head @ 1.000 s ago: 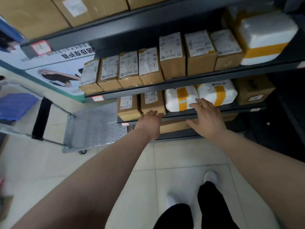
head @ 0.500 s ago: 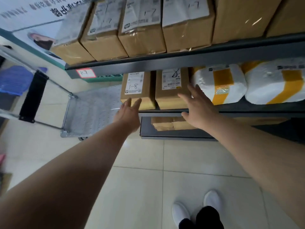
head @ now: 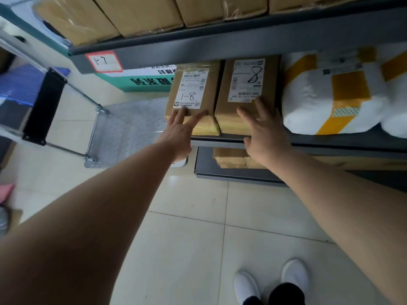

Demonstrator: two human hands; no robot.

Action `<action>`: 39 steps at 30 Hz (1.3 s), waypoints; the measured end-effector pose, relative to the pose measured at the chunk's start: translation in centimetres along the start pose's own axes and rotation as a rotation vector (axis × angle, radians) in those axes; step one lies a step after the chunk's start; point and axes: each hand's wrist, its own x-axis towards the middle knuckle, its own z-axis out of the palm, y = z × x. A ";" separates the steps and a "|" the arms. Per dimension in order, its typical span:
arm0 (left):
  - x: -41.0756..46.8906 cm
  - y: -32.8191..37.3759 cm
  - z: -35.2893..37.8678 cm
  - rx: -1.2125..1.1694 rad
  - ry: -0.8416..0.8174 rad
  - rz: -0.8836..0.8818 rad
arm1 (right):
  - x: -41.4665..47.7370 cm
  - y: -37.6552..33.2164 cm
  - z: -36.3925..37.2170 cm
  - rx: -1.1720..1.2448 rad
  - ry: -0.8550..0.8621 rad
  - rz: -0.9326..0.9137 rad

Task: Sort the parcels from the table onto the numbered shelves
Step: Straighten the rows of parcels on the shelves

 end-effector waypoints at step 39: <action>1.7 23.1 -0.8 0.099 0.130 0.368 | -7.3 15.8 -10.3 0.009 0.139 0.229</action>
